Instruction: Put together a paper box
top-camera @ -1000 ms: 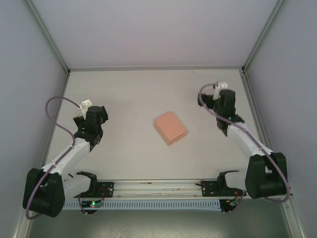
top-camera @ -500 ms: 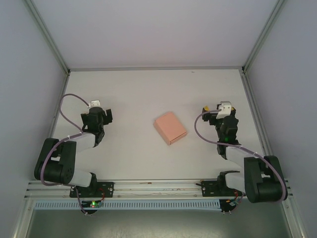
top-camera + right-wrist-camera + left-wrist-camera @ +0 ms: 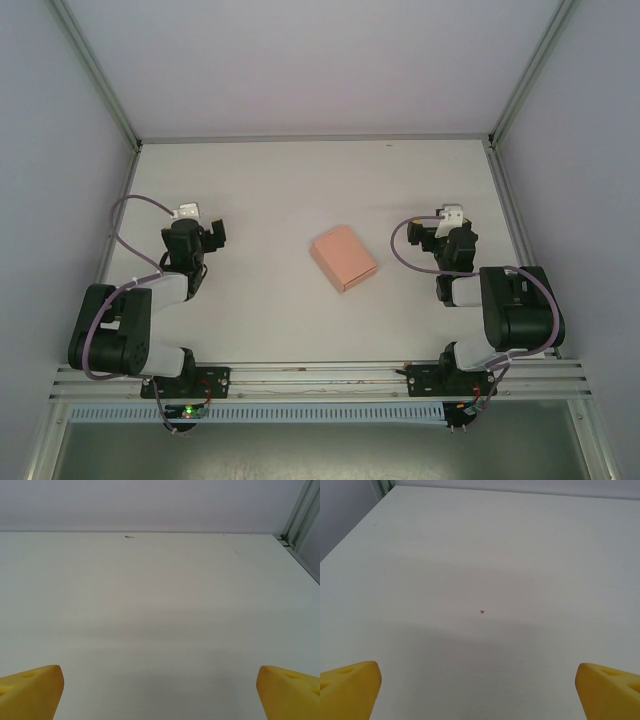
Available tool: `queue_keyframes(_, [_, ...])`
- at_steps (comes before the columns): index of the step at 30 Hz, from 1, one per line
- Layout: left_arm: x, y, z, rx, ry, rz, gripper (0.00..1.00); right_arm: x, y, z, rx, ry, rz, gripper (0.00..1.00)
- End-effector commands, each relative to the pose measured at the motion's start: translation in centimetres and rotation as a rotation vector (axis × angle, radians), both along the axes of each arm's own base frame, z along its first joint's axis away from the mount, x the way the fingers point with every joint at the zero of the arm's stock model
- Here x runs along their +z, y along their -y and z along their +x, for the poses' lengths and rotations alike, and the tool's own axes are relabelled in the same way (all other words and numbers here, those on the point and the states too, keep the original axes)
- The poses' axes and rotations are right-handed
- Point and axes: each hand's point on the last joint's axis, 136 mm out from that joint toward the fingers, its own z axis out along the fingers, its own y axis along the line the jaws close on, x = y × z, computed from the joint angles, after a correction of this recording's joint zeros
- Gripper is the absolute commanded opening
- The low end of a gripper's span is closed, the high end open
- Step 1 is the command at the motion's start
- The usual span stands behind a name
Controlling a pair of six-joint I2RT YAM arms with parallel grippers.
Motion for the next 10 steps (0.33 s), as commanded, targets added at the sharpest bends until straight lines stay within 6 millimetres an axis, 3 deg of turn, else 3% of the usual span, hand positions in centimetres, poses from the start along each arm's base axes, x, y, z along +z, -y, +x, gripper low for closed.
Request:
queue_keyframes(1, [1.76,-0.63,0.04,0.013,0.088,0.006,1.00,1.41,-0.41,0.65,0.016,0.040,0.009,0.99])
queue_keyframes(10, [1.20,-0.75,0.49,0.010,0.102,0.028,1.00,1.38,-0.45,0.68,0.012,0.037,0.002,0.98])
